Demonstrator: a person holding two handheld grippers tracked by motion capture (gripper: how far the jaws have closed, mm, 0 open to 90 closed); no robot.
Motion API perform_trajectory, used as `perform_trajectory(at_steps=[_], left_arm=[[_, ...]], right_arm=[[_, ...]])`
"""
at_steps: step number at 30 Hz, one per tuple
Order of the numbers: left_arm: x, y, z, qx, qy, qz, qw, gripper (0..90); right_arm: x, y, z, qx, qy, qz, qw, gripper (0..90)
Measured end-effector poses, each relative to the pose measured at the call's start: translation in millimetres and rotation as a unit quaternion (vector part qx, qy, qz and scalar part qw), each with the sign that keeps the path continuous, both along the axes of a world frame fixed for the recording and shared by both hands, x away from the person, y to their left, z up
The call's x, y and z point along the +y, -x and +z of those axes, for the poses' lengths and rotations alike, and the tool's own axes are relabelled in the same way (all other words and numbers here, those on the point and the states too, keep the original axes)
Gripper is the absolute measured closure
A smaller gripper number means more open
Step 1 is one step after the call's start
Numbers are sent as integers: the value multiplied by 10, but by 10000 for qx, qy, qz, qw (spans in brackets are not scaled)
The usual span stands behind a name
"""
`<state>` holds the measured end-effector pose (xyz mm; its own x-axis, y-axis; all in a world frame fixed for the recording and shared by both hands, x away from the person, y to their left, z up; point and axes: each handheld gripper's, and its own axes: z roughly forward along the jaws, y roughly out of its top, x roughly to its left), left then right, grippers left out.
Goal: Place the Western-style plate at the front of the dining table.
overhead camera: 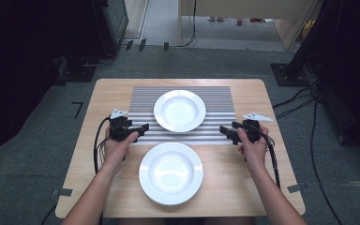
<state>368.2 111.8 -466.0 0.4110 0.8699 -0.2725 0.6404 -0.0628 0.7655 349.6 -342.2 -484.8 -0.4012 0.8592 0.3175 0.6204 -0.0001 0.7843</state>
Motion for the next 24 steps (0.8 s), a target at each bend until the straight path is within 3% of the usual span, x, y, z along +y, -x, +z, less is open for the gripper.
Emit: perform_trajectory(at_steps=[11, 19, 24], left_arm=[[208, 408, -9, -179, -235, 50, 9996, 166], [365, 632, -87, -106, -182, 84, 9997, 166], [460, 760, -128, -46, -305, 124, 9994, 166]], right_arm=[[-312, 362, 17, -32, 68, -28, 10000, 260], [-488, 594, 29, -48, 97, -149, 9998, 260], [-554, 690, 31, -57, 175, -166, 9997, 256]])
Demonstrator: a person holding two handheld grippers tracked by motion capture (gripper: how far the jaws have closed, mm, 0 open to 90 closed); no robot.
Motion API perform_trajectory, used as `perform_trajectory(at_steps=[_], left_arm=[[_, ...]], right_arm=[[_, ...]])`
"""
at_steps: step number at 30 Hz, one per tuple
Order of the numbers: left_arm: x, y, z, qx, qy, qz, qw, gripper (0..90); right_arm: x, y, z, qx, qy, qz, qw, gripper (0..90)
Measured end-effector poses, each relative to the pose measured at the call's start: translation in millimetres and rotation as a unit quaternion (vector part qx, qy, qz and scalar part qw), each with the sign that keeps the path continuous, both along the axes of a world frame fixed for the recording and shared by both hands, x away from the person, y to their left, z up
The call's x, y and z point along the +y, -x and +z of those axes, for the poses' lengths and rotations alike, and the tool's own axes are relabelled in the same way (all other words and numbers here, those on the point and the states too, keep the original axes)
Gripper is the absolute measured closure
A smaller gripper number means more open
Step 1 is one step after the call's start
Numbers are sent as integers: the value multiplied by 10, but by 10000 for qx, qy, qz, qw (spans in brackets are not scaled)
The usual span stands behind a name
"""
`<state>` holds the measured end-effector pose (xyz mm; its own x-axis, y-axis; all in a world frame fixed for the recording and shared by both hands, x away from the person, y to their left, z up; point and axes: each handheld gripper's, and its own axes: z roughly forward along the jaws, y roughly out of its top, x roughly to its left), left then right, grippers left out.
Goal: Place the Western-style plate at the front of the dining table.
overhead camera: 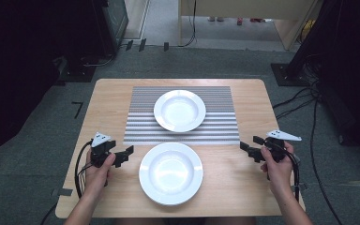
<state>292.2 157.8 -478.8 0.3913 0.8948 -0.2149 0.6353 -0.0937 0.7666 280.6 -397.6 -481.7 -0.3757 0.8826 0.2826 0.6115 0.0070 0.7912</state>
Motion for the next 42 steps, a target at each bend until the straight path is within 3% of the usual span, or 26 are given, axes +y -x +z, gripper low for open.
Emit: perform_trajectory(at_steps=[17, 23, 30, 34, 42], left_arm=[[475, 403, -114, 29, 89, 425, 9991, 166], [591, 466, -196, 24, -235, 584, 9980, 167], [740, 564, -276, 112, -337, 711, 9968, 167], [818, 621, -318, 144, -486, 758, 9958, 167], [877, 668, -351, 190, -589, 841, 9945, 167]], right_arm=[[-391, 450, -134, 170, 96, -241, 9995, 249], [-528, 589, -169, 237, 102, -343, 9991, 248], [-693, 766, -226, 316, 136, -480, 9983, 246], [-733, 836, -286, 373, 222, -492, 9978, 244], [-741, 912, -363, 490, 367, -407, 9973, 221]])
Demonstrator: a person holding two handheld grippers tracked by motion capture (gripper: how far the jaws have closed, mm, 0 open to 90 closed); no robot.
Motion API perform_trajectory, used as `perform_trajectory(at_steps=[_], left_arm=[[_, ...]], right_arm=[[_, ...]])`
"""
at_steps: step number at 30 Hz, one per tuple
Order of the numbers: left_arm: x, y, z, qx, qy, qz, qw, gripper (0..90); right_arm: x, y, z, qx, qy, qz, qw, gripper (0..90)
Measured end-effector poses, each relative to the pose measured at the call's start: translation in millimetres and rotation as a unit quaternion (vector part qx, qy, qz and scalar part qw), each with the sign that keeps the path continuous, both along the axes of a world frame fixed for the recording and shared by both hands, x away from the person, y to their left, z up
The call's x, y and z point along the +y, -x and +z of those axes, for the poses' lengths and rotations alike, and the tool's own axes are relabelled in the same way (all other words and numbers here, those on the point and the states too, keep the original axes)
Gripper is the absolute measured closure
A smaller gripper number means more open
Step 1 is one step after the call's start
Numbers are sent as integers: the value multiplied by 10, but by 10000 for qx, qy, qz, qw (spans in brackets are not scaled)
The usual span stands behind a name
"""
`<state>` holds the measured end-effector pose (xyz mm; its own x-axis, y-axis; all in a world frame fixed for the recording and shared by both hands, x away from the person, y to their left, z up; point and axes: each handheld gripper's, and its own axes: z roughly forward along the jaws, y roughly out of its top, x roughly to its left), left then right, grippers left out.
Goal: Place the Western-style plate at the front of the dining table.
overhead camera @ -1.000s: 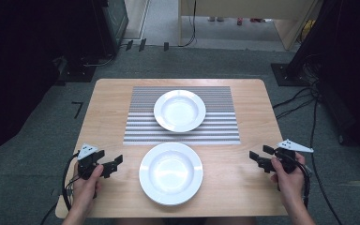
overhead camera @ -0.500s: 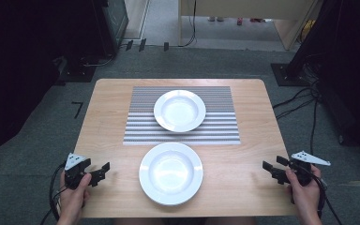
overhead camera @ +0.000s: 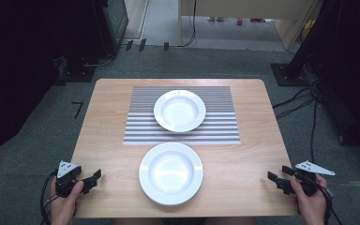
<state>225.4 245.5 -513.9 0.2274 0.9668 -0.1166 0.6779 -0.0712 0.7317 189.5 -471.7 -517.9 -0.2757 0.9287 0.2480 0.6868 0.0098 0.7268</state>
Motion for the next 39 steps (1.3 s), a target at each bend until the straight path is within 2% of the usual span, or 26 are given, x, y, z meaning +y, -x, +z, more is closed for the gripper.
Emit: perform_trajectory(at_steps=[4, 10, 12, 14, 16, 17, 18, 21, 39], left_arm=[[-43, 6, -10, -37, -144, -23, 9999, 167], [-108, 27, -32, -108, -447, -71, 9989, 167], [-119, 30, -37, -126, -482, -57, 9987, 167], [-137, 33, -43, -139, -571, -61, 9983, 167], [-136, 33, -43, -140, -562, -54, 9983, 167], [-136, 33, -44, -141, -563, -54, 9983, 166], [-136, 34, -44, -140, -563, -54, 9983, 166], [-136, 34, -44, -139, -563, -55, 9983, 166], [-136, 35, -44, -141, -563, -52, 9983, 167]], right_arm=[[29, 18, -28, 0, 101, 52, 9999, 211], [64, 20, -45, -58, 102, 161, 9998, 164], [74, 21, -49, -74, 121, 176, 9997, 159], [102, 32, -56, -128, 276, 181, 9994, 160], [151, 48, -67, -195, 525, 174, 9983, 161], [208, 54, -69, -200, 782, 149, 9966, 159], [208, 54, -69, -200, 782, 149, 9966, 159], [292, 50, -78, -190, 1096, 106, 9937, 131], [313, 45, -80, -169, 1098, 64, 9938, 115]])
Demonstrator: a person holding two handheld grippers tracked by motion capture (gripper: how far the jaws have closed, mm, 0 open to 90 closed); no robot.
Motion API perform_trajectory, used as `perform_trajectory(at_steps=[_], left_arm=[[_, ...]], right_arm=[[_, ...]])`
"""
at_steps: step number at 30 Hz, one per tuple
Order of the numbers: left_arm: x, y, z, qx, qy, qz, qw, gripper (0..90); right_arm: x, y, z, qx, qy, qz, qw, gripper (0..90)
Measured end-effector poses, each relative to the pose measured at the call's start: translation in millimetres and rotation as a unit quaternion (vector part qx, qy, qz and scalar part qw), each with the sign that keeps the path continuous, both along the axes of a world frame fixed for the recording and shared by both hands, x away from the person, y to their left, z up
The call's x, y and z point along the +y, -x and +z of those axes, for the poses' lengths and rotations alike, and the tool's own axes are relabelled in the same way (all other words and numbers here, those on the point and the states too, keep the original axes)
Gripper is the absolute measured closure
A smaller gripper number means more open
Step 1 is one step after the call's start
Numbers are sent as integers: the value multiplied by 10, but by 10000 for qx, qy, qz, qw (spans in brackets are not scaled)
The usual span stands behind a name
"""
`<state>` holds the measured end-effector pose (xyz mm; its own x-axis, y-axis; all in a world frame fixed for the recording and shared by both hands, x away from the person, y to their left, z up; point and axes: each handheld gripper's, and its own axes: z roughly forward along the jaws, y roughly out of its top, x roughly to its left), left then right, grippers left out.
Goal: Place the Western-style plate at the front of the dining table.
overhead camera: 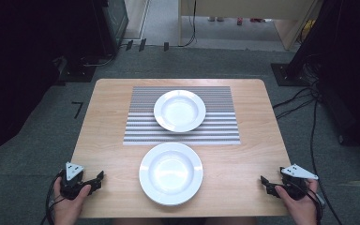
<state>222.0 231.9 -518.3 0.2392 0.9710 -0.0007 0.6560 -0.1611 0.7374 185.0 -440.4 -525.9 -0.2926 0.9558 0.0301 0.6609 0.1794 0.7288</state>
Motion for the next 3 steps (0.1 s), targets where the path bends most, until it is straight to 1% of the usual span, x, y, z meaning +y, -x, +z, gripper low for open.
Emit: perform_trajectory(at_steps=[3], left_arm=[[0, 0, 0, 1, -1, 0, 10000, 166]], right_arm=[[1, 0, 0, 0, 0, -5, 10000, 115]])
